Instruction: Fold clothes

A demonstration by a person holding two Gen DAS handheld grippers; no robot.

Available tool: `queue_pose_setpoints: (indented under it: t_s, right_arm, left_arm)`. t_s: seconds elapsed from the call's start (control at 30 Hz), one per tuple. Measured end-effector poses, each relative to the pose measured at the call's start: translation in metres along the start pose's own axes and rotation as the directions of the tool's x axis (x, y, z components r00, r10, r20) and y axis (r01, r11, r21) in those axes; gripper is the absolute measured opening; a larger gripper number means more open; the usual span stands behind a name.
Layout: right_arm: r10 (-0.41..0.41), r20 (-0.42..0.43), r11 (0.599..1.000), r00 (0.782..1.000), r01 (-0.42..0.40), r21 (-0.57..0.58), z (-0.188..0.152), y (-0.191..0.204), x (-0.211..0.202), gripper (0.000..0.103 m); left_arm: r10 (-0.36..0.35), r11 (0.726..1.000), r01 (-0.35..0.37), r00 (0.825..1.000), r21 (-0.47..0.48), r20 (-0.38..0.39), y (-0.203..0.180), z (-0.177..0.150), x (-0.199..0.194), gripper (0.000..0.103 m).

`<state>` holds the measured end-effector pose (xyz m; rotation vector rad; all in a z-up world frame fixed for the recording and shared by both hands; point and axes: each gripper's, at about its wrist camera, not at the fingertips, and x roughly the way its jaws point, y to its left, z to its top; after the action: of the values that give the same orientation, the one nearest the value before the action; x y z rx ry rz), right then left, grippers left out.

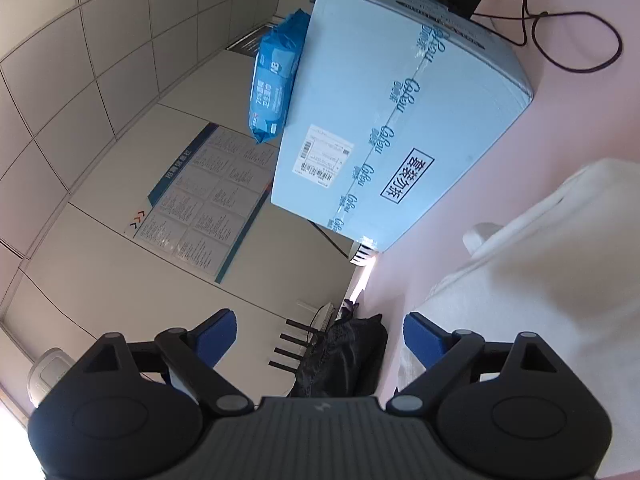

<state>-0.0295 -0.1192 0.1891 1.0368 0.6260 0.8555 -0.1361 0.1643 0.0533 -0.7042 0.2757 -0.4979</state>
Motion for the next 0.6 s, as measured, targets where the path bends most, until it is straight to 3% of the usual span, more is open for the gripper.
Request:
queue_pose_setpoints:
  t_s: [0.17,0.27,0.37,0.47,0.6]
  right_arm:
    - [-0.073,0.032,0.99,0.997,0.068,0.121,0.012,-0.038,-0.02,0.097]
    - [-0.11,0.033,0.984,0.993,0.104,0.148,0.012,-0.059,-0.016,0.097]
    - [-0.104,0.024,0.99,0.994,0.101,0.097,0.011,-0.061,-0.012,0.097]
    - [-0.075,0.015,0.995,0.997,0.074,0.062,0.009,-0.063,-0.011,0.097]
    - [0.047,0.056,0.997,0.997,-0.05,0.055,0.016,-0.06,-0.024,0.098]
  left_arm:
    - [-0.049,0.999,0.049,0.997,0.004,-0.067,-0.004,0.001,0.047,0.08]
    - [0.012,0.998,-0.018,0.996,-0.066,-0.088,0.009,-0.003,0.071,0.08]
    - [0.037,0.989,-0.054,0.991,-0.135,-0.126,0.027,-0.001,0.089,0.08]
    - [0.024,0.984,-0.045,0.992,-0.172,-0.122,0.033,0.002,0.088,0.08]
    - [0.026,0.996,-0.034,0.995,-0.083,-0.094,0.018,0.023,0.091,0.08]
